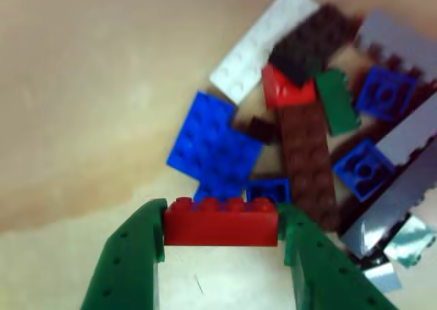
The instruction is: Put all lego bricks in the bin.
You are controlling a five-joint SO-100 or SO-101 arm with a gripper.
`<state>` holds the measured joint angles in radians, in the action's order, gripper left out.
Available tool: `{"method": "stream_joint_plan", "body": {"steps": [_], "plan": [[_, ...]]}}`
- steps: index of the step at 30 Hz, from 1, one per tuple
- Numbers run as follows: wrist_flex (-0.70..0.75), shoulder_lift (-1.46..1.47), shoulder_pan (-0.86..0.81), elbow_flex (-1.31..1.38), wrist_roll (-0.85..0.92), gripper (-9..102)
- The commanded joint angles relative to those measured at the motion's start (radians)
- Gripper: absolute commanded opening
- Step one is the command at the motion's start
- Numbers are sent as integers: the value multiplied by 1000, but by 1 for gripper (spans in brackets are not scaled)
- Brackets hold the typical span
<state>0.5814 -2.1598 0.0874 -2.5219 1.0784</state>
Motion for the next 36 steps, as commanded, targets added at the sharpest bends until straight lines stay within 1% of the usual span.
{"method": "stream_joint_plan", "body": {"steps": [1, 3, 5, 6, 7, 8, 11, 14, 15, 18, 23, 27, 30, 33, 36], "plan": [[376, -492, -201, 295, 64, 0], [276, -411, -334, 330, 115, 0], [133, -290, -469, 311, 166, 0], [103, -230, -515, 302, 201, 0], [49, -161, -552, 287, 225, 0], [-37, -87, -584, 272, 236, 0], [-140, 170, -646, 344, 249, 0], [-130, 387, -653, 500, 230, 0], [-101, 436, -646, 565, 224, 0], [-9, 554, -609, 762, 196, 0], [52, 692, -540, 989, 181, 0], [112, 660, -505, 1035, 199, 0], [167, 598, -494, 980, 222, 0], [101, 566, -511, 930, 210, 0], [26, 632, -552, 1014, 202, 0]]}}
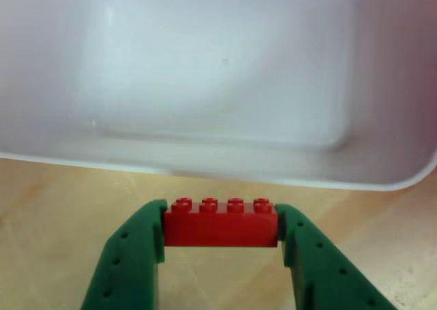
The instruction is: Put all lego bricks in the bin.
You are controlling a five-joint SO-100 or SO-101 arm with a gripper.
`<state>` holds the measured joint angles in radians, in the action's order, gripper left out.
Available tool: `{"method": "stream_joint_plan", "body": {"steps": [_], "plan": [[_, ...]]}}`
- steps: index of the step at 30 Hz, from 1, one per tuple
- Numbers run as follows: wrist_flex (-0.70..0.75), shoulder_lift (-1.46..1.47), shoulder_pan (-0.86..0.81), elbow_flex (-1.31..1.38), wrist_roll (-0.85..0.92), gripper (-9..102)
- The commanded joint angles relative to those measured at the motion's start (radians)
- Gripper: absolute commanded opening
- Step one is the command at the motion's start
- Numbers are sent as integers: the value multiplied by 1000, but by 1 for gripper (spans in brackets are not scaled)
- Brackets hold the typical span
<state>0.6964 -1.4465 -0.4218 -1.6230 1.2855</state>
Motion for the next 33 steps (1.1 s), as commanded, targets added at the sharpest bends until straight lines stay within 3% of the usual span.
{"method": "stream_joint_plan", "body": {"steps": [1, 9, 15, 17, 19, 24, 27, 29, 33], "plan": [[-117, -60, -57, 140, -12, 0], [-61, 87, -89, 426, -69, 0], [-149, 314, -43, 459, -46, 1], [-89, 371, -34, 531, -52, 28], [-86, 368, -32, 531, -69, 33], [-100, 120, -31, 367, -126, 45], [-104, -124, -46, 250, -124, 45], [-31, -337, -32, 146, -115, 45], [321, -640, 129, -112, -107, 35]]}}
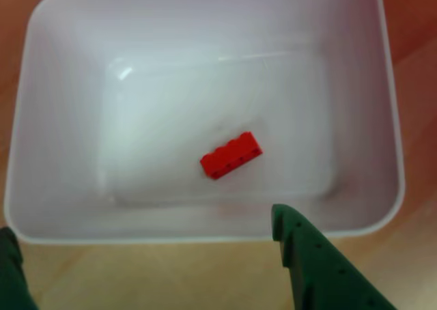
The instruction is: Put all lego bricks in the bin.
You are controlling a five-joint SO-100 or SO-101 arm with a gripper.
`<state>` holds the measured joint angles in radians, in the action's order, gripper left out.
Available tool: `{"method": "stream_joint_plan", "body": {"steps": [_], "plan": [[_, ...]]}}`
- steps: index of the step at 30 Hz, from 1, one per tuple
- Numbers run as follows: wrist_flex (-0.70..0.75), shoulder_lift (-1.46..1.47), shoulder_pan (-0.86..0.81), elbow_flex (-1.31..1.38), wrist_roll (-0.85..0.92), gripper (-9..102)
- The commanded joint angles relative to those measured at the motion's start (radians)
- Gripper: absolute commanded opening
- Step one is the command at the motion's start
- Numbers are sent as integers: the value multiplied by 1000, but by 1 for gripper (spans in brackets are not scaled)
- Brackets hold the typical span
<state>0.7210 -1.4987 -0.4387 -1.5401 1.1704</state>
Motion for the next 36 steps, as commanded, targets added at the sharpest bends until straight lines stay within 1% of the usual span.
{"method": "stream_joint_plan", "body": {"steps": [1, 3, 5, 8, 10, 12, 16, 19, 24, 29, 33, 34, 36], "plan": [[350, -603, 199, -291, 2, 34], [344, -603, 285, -500, -38, 30], [314, -563, 373, -634, -103, 30], [322, -488, 457, -686, -195, 28], [305, -428, 463, -692, -232, 27], [250, -379, 453, -698, -245, 26], [250, -353, 437, -683, -249, 22], [256, -337, 380, -676, -218, 19], [249, -325, 261, -683, -143, 22], [301, -341, 172, -673, -117, 23], [225, -353, 137, -741, -78, 23], [224, -354, 130, -749, -72, 22], [209, -360, 129, -769, -69, 16]]}}
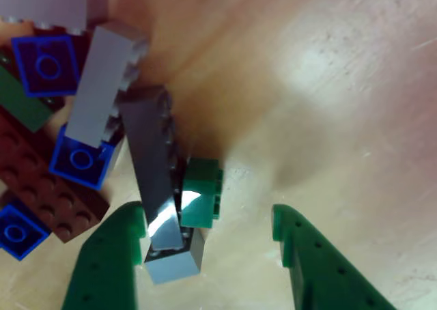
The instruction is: Put all lego bricks in the bin.
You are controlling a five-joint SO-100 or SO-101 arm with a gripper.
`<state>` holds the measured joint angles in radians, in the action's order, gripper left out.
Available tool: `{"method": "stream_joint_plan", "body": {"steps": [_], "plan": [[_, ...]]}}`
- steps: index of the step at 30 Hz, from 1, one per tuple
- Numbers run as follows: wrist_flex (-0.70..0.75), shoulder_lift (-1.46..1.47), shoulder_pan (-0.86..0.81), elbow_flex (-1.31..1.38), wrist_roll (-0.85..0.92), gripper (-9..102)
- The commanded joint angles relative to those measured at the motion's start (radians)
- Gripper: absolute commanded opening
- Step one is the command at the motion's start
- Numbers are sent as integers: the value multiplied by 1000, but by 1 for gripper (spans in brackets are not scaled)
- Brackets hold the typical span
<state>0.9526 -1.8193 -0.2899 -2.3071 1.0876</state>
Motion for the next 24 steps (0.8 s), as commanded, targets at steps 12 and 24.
{"method": "stream_joint_plan", "body": {"steps": [12, 24], "plan": [[-37, -273, 66, -140, 12, 0], [141, -324, 9, -29, 270, 25]]}}
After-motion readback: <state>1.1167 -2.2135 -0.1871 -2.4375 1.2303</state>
